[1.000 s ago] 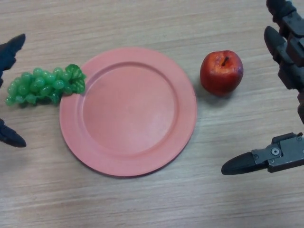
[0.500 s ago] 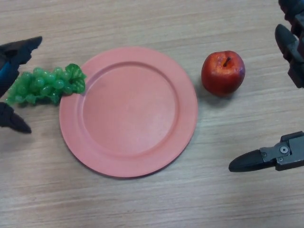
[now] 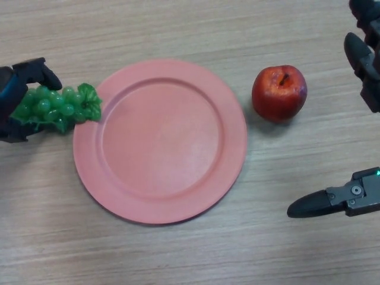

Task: Pick up the green grapes and place it on the plate

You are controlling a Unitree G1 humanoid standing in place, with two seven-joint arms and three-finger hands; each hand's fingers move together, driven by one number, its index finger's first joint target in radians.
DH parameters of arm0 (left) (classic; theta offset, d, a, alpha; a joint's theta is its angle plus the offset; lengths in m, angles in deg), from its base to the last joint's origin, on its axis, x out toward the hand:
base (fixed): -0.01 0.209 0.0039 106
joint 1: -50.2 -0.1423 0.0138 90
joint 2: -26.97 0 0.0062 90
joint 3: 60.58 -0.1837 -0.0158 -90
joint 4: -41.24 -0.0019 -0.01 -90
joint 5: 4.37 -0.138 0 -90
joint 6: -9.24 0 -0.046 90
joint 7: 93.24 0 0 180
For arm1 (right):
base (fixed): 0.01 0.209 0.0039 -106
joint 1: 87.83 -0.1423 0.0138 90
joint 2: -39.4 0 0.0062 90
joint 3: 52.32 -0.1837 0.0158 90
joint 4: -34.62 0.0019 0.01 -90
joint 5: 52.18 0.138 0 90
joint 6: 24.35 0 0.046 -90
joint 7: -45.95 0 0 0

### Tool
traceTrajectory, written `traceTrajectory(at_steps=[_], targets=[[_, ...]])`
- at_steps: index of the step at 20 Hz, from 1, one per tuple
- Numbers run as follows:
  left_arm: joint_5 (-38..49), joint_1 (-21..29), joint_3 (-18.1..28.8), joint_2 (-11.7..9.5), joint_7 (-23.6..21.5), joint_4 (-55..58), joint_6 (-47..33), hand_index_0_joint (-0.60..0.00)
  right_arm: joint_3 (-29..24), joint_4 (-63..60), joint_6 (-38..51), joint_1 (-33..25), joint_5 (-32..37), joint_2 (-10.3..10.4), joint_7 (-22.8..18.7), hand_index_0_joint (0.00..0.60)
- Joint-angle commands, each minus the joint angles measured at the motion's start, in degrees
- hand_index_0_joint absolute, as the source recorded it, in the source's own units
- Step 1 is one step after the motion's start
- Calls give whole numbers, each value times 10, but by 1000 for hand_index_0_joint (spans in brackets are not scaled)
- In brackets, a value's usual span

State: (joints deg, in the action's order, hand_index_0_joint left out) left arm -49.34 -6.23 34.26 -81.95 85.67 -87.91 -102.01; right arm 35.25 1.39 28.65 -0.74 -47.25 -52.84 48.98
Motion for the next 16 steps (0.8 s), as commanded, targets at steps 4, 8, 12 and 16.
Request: traceTrajectory(at_steps=[4, 8, 12, 16], targets=[[2, 10, 67, -71, -88, 81, -6, -600, -26, 32, 99, -6, 21, -16, -25, 0], [66, -21, 119, -76, -44, 239, 92, -600, -17, 32, 98, -3, 14, -19, -28, 0], [132, -65, 158, -64, 21, 437, 168, -600, -17, 32, 94, -10, 8, -17, -26, 0], [225, -92, 162, -42, 89, 596, 224, -600, -17, 32, 88, -20, -1, -13, -20, 0]])
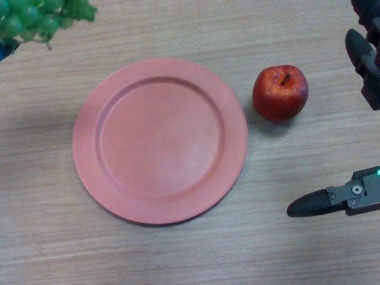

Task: Pick up the green grapes and place it on the plate

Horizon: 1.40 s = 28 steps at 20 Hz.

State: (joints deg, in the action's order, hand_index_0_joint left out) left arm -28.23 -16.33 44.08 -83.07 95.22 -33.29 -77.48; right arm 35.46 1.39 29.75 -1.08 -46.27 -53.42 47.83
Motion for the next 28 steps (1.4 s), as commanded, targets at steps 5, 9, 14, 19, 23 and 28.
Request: traceTrajectory(at_steps=[5, 9, 14, 19, 23, 28], targets=[[21, -36, 37, 6, 114, 139, -14, -600, -7, 32, 63, -25, -37, 4, 6, 0], [65, -48, 52, 30, 189, 165, 13, -400, -8, 32, 62, -24, -48, 11, 17, 0], [86, -47, 56, 34, 189, 162, 37, 0, -4, 32, 57, -28, -71, 24, 34, 0], [106, -58, 77, 31, 184, 167, 45, 0, -6, 32, 48, -40, -68, 19, 32, 0], [273, -68, 112, 63, 138, 211, 194, 0, -25, 32, 28, -64, -36, 5, 25, 0], [573, -124, 217, 74, 97, 216, 311, 0, -44, 32, 22, -97, -23, -14, 31, 0]])
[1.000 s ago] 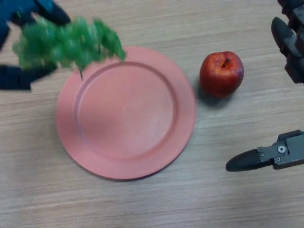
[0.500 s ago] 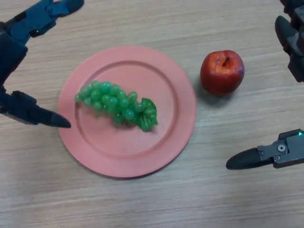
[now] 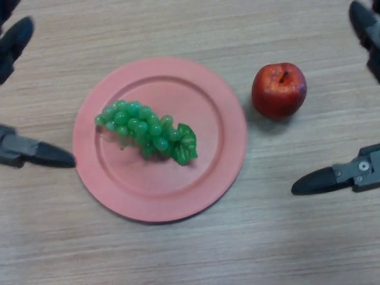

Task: Pick up the green grapes and place it on the plate

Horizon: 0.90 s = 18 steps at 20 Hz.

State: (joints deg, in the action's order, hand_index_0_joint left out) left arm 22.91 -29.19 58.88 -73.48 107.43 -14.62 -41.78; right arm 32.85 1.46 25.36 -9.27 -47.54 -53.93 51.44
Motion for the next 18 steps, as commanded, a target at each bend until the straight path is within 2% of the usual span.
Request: traceTrajectory(at_steps=[1, 4, 7, 10, 12, 14, 15, 18], targets=[[106, -15, 78, -19, -51, 24, -72, 0, -4, 32, 72, -12, -28, 0, 2, 0], [110, -55, 70, -5, -68, 17, -169, 0, 17, 32, 76, -10, -51, 19, 21, 0], [40, -67, 54, -9, -73, 11, -259, 0, 42, 32, 77, -1, -70, 35, 28, 0], [22, -68, 59, -12, -69, 31, -256, 0, 71, 31, 75, 10, -91, 49, 32, 0], [13, -69, 53, -5, -70, 58, -247, 0, 72, 30, 70, 14, -91, 55, 47, 0], [-9, -70, 38, 9, -90, 83, -238, 0, 64, 27, 64, 12, -83, 57, 55, 0], [-12, -74, 30, 22, -105, 101, -231, 0, 64, 24, 62, 11, -80, 56, 56, 0], [22, -85, 34, 33, -108, 131, -214, 0, 48, 27, 55, 12, -64, 51, 68, 0]])
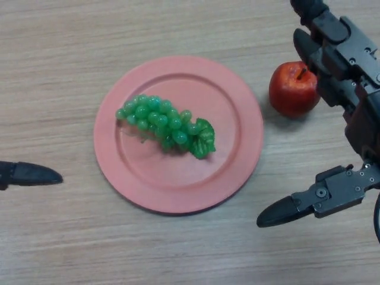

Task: Pick up the green grapes and place it on the plate

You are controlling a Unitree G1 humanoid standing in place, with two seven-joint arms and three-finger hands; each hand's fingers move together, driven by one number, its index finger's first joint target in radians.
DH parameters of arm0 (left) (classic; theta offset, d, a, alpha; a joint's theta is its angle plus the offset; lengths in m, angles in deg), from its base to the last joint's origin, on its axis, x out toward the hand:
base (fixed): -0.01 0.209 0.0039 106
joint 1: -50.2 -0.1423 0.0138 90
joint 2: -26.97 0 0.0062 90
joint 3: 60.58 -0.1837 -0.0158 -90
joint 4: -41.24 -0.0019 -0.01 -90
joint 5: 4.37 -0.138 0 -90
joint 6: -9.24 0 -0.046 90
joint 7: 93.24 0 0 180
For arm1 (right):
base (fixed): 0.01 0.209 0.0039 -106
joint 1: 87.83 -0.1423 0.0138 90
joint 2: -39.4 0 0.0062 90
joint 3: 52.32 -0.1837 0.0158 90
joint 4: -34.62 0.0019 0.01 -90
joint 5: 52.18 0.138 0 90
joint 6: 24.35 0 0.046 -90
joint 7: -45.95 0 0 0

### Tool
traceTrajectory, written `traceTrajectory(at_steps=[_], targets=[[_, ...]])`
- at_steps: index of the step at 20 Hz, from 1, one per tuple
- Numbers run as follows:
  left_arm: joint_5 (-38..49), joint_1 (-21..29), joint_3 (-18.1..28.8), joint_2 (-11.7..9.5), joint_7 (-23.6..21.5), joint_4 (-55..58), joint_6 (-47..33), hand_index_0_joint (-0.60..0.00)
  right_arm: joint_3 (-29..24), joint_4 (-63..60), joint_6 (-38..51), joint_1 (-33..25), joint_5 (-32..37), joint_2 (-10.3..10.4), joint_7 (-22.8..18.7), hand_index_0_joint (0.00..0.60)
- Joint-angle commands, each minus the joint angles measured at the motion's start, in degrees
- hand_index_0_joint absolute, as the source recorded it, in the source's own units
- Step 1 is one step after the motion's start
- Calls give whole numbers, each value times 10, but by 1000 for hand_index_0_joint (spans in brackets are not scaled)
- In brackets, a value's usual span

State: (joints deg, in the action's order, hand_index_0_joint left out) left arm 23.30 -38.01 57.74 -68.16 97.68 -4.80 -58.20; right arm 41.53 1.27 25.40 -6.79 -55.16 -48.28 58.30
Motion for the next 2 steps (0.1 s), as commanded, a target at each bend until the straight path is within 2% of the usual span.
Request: traceTrajectory(at_steps=[1, 2], targets=[[8, -5, 45, -14, -2, 34, -64, 0, -44, 27, 61, -9, 16, -9, 3, 0], [-1, -8, 45, -10, -2, 36, -72, 0, -45, 29, 64, -5, 15, -11, 4, 0]])
